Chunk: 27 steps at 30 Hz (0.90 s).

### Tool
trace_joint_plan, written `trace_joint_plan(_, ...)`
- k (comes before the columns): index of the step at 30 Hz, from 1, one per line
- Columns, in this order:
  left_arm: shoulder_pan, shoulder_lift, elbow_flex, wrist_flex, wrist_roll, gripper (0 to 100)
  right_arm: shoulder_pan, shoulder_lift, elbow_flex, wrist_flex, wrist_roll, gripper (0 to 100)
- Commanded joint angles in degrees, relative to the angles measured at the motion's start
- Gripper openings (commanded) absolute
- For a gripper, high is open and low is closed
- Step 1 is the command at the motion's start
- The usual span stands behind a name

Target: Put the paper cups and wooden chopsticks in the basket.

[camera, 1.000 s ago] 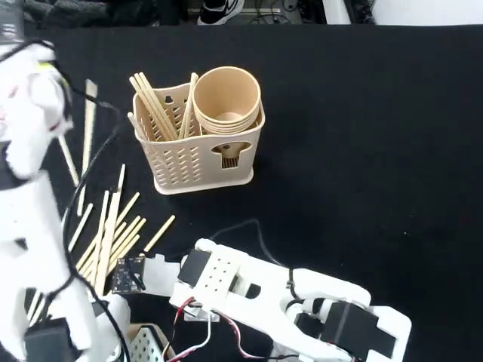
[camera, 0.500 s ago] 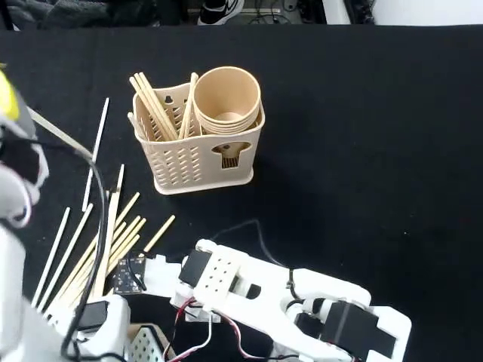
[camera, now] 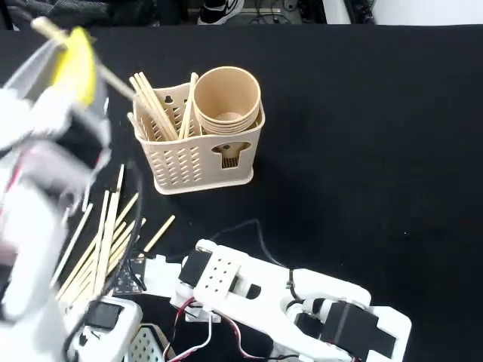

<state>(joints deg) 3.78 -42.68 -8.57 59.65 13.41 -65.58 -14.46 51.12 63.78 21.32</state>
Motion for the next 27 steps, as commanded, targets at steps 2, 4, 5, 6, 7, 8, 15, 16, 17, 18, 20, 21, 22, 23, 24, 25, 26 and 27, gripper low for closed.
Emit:
trace_joint_plan(2, 1.1, -0.97, 17.71, -13.71, -1.05, 3, -0.62, -2.51, 0.04, -0.09, 0.0, 28.3)
trace_joint_plan(4, 1.1, -2.81, 22.46, -16.88, -2.73, 3, -0.62, -2.51, 0.04, -0.09, 0.0, 28.3)
trace_joint_plan(5, 1.1, -3.96, 24.48, -17.41, -3.43, 3, -0.62, -2.51, 0.04, -0.09, 0.0, 28.3)
trace_joint_plan(6, 1.19, -5.01, 25.89, -17.67, -3.78, 3, -0.62, -2.51, 0.04, -0.09, 0.0, 28.3)
trace_joint_plan(7, 1.19, -6.15, 26.95, -17.58, -3.78, 3, -0.62, -2.51, 0.04, -0.09, 0.0, 28.3)
trace_joint_plan(8, 1.19, -7.3, 27.91, -17.32, -3.78, 4, -0.62, -2.51, 0.04, -0.09, 0.0, 28.3)
trace_joint_plan(15, 3.3, -14.95, 28.53, -5.54, -3.87, 25, -0.62, -2.51, 0.04, -0.26, 0.0, 28.3)
trace_joint_plan(16, 3.47, -16.0, 28.0, -4.13, -4.75, 25, -0.62, -2.51, 0.04, -0.26, 0.0, 28.3)
trace_joint_plan(17, 3.12, -16.62, 27.03, -2.2, -6.24, 25, -0.62, -2.42, 0.04, -0.26, 0.0, 28.3)
trace_joint_plan(18, 2.24, -17.14, 25.45, 0.35, -7.47, 25, -0.62, -2.42, 0.04, -0.26, 0.0, 28.3)
trace_joint_plan(20, -1.98, -16.7, 21.32, 9.67, -9.14, 26, -0.62, -2.33, 0.04, -0.26, 0.0, 28.3)
trace_joint_plan(21, -4.26, -15.47, 19.3, 15.91, -10.64, 26, -0.62, -2.24, 0.04, -0.26, 0.0, 28.3)
trace_joint_plan(22, -6.46, -13.63, 17.45, 21.54, -12.66, 26, -0.62, -2.24, 0.04, -0.26, 0.0, 28.3)
trace_joint_plan(23, -8.75, -11.34, 16.04, 26.29, -14.77, 26, -0.62, -2.24, 0.04, -0.26, 0.0, 28.3)
trace_joint_plan(24, -11.74, -8.88, 14.99, 30.68, -16.97, 26, -0.62, -2.24, 0.04, -0.26, 0.0, 28.3)
trace_joint_plan(25, -15.16, -6.42, 14.11, 34.64, -19.43, 26, -0.62, -2.24, 0.04, -0.26, 0.0, 28.3)
trace_joint_plan(26, -18.42, -3.96, 13.76, 37.8, -21.89, 26, -0.62, -2.15, 0.04, -0.35, 0.0, 28.3)
trace_joint_plan(27, -21.14, -1.76, 13.93, 40.18, -24.26, 26, -0.62, -2.15, 0.04, -0.26, 0.0, 28.3)
